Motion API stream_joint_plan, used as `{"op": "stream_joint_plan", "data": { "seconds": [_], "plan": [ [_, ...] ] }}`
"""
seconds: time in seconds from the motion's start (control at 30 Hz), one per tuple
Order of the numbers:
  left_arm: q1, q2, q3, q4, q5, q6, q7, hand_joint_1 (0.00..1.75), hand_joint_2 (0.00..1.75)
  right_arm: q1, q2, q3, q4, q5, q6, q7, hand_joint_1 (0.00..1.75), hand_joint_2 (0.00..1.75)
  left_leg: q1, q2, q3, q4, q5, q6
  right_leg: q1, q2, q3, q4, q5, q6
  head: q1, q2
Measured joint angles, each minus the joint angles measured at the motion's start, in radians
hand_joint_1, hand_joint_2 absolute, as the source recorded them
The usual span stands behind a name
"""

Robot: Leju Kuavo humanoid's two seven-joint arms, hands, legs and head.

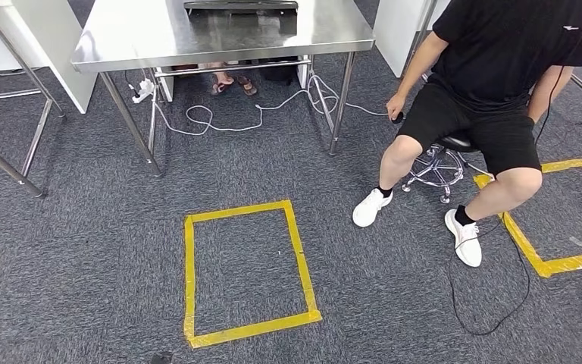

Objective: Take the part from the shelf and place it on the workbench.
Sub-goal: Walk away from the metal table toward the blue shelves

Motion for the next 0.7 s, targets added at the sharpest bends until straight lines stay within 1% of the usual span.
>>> {"op": "stream_joint_plan", "data": {
  "seconds": [0.03,0.07,0.1,0.13,0.17,0.2,0.23,0.27,0.3,0.33,0.37,0.4,0.43,0.47,0.5,0.53,0.57,0.6,0.63,0.67,0.7],
  "plan": [
    [-0.001,-0.001,0.0,0.0,0.0,0.001,0.0,0.0,0.0,0.002,-0.001,0.0,0.0,0.001,0.0,0.001,0.0,0.0,0.0,0.012,0.001,-0.005,0.004,0.007,0.0,-0.005,-0.006,0.004,-0.001,0.005,0.0,0.0],
    [-0.001,-0.001,0.0,0.0,0.001,0.003,0.0,0.0,0.0,0.003,-0.002,0.0,0.001,0.002,-0.001,0.003,0.0,0.0,0.001,0.024,0.002,-0.011,0.008,0.015,0.0,-0.024,-0.017,0.022,-0.01,0.007,0.001,0.0],
    [-0.001,-0.002,0.0,0.0,0.001,0.004,0.0,0.0,0.0,0.003,-0.002,0.0,0.001,0.003,-0.001,0.005,0.0,0.0,0.002,0.039,0.003,-0.016,0.011,0.02,0.001,-0.05,-0.037,0.06,-0.031,0.006,0.003,0.0],
    [-0.001,-0.002,0.0,0.0,0.001,0.004,0.0,0.0,0.0,0.001,-0.002,0.0,0.001,0.004,-0.001,0.006,0.0,0.0,0.002,0.055,0.002,-0.018,0.013,0.023,-0.001,-0.08,-0.065,0.118,-0.06,0.003,0.004,0.0],
    [0.0,-0.002,0.0,0.0,0.001,0.004,0.0,0.0,0.0,0.0,-0.001,0.0,0.001,0.005,-0.001,0.007,0.0,0.0,0.001,0.071,0.001,-0.018,0.013,0.024,-0.002,-0.099,-0.1,0.187,-0.091,0.001,0.005,0.0],
    [0.001,-0.002,0.0,0.0,0.002,0.005,0.0,0.0,0.0,-0.002,-0.001,0.0,0.001,0.006,-0.001,0.008,0.0,0.0,0.001,0.088,-0.001,-0.018,0.013,0.025,-0.004,-0.108,-0.129,0.248,-0.114,0.003,0.006,0.0],
    [0.002,-0.002,0.0,0.0,0.003,0.005,0.0,0.0,0.0,-0.001,-0.001,0.0,0.001,0.006,-0.001,0.008,0.0,0.0,0.001,0.103,-0.002,-0.017,0.012,0.024,-0.006,-0.112,-0.143,0.281,-0.123,0.008,0.006,0.0],
    [0.002,-0.002,0.0,0.0,0.004,0.005,0.0,0.0,0.0,0.0,-0.001,0.0,0.001,0.006,-0.001,0.009,0.0,0.0,0.001,0.117,-0.003,-0.017,0.012,0.024,-0.008,-0.116,-0.137,0.275,-0.116,0.016,0.006,0.0],
    [0.002,-0.002,0.0,0.0,0.004,0.005,0.0,0.0,0.0,0.002,-0.002,0.0,0.001,0.006,-0.002,0.009,0.0,0.0,0.002,0.13,-0.002,-0.017,0.012,0.023,-0.011,-0.125,-0.107,0.227,-0.096,0.026,0.006,0.0],
    [0.002,-0.002,0.0,0.0,0.005,0.005,0.0,0.0,0.0,0.003,-0.003,0.0,0.001,0.006,-0.002,0.01,0.0,0.0,0.002,0.142,-0.001,-0.017,0.011,0.02,-0.013,-0.143,-0.064,0.152,-0.071,0.036,0.007,0.0],
    [0.002,-0.003,0.0,0.0,0.005,0.005,0.0,0.0,0.0,0.002,-0.003,0.0,0.001,0.007,-0.002,0.01,0.0,0.0,0.001,0.154,0.002,-0.017,0.01,0.016,-0.014,-0.166,-0.025,0.083,-0.048,0.041,0.007,0.0],
    [0.001,-0.003,0.0,0.0,0.005,0.005,0.0,0.0,0.0,0.0,-0.003,0.0,0.001,0.007,-0.002,0.01,0.0,0.0,0.0,0.164,0.004,-0.016,0.007,0.01,-0.012,-0.185,0.004,0.03,-0.031,0.04,0.007,0.0],
    [0.001,-0.002,0.0,0.0,0.005,0.005,-0.001,0.0,0.0,-0.002,-0.003,0.0,0.001,0.007,-0.002,0.01,0.0,0.0,-0.002,0.174,0.007,-0.015,0.006,0.003,-0.009,-0.196,0.017,0.004,-0.022,0.034,0.007,0.0],
    [0.0,-0.002,0.0,0.0,0.006,0.005,-0.001,0.0,0.0,-0.003,-0.003,0.0,0.001,0.007,-0.002,0.01,0.0,0.0,-0.004,0.184,0.01,-0.016,0.004,-0.004,-0.005,-0.194,0.015,0.0,-0.019,0.026,0.006,0.0],
    [-0.001,-0.003,0.0,0.0,0.006,0.005,-0.002,0.0,0.0,-0.002,-0.002,0.0,0.001,0.008,-0.002,0.01,0.0,0.0,-0.004,0.194,0.013,-0.016,0.001,-0.011,-0.002,-0.183,0.012,-0.002,-0.016,0.018,0.004,0.0],
    [-0.003,-0.003,0.0,0.0,0.007,0.005,-0.003,0.0,0.0,-0.001,-0.002,0.0,0.002,0.008,-0.003,0.01,0.0,0.0,0.0,0.192,0.015,-0.014,-0.002,-0.019,-0.008,-0.172,0.012,-0.002,-0.014,0.01,0.003,0.0],
    [-0.004,-0.003,0.0,0.0,0.007,0.005,-0.004,0.0,0.0,0.0,-0.002,0.0,0.002,0.009,-0.003,0.011,0.0,0.0,0.003,0.175,0.014,-0.004,-0.013,-0.026,-0.012,-0.16,0.011,-0.003,-0.012,0.003,0.002,0.0],
    [-0.005,-0.004,0.0,0.0,0.007,0.005,-0.005,0.0,0.0,0.0,-0.002,0.0,0.002,0.009,-0.003,0.012,0.0,0.0,0.006,0.149,0.004,0.023,-0.035,-0.031,-0.015,-0.15,0.013,-0.004,-0.009,-0.006,0.001,0.0],
    [-0.004,-0.004,0.0,0.0,0.007,0.005,-0.005,0.0,0.0,-0.001,-0.001,0.0,0.002,0.01,-0.003,0.013,0.0,0.0,0.008,0.116,-0.017,0.073,-0.068,-0.034,-0.018,-0.139,0.015,-0.005,-0.006,-0.013,0.0,0.0],
    [-0.002,-0.003,0.0,0.0,0.008,0.005,-0.004,0.0,0.0,-0.002,0.0,0.0,0.002,0.011,-0.003,0.015,0.0,0.0,0.007,0.091,-0.044,0.138,-0.106,-0.034,-0.014,-0.128,0.013,-0.004,-0.004,-0.018,-0.001,0.0],
    [-0.001,-0.003,0.0,0.0,0.008,0.005,-0.003,0.0,0.0,-0.003,0.002,0.0,0.002,0.012,-0.003,0.016,0.0,0.0,0.007,0.078,-0.075,0.206,-0.138,-0.033,-0.01,-0.115,0.012,-0.004,-0.003,-0.021,-0.001,0.0]
  ]
}}
